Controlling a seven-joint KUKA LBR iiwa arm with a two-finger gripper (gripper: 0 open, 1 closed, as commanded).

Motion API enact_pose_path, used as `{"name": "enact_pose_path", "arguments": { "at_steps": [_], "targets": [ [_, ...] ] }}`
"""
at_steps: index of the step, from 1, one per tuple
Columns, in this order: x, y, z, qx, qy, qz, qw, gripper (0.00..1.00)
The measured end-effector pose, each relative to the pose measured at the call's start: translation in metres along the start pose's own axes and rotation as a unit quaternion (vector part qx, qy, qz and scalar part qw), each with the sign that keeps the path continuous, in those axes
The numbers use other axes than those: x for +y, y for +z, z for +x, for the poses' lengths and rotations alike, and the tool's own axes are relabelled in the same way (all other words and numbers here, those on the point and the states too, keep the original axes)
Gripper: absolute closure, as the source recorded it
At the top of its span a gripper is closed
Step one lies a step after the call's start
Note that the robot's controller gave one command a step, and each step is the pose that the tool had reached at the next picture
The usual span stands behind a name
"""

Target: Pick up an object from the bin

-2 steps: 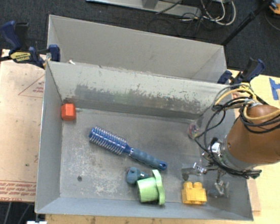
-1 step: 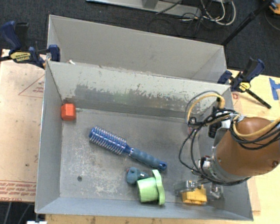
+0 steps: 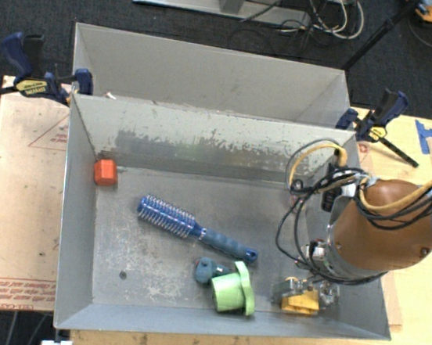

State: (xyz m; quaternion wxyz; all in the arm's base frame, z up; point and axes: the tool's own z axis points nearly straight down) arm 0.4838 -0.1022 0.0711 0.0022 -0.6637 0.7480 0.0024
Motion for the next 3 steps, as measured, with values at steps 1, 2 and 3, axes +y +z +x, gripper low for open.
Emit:
{"name": "enact_pose_path", "arguments": {
  "at_steps": [1, 2, 3],
  "targets": [
    [-0.011, -0.137, 0.007, 0.0025, 0.006, 0.005, 1.0000, 1.00],
    [-0.014, -0.044, -0.016, 0.0008, -0.273, -0.003, 0.9621, 1.00],
    [-0.017, -0.144, -0.020, 0.0033, -0.290, 0.003, 0.9570, 1.00]
  ]
}}
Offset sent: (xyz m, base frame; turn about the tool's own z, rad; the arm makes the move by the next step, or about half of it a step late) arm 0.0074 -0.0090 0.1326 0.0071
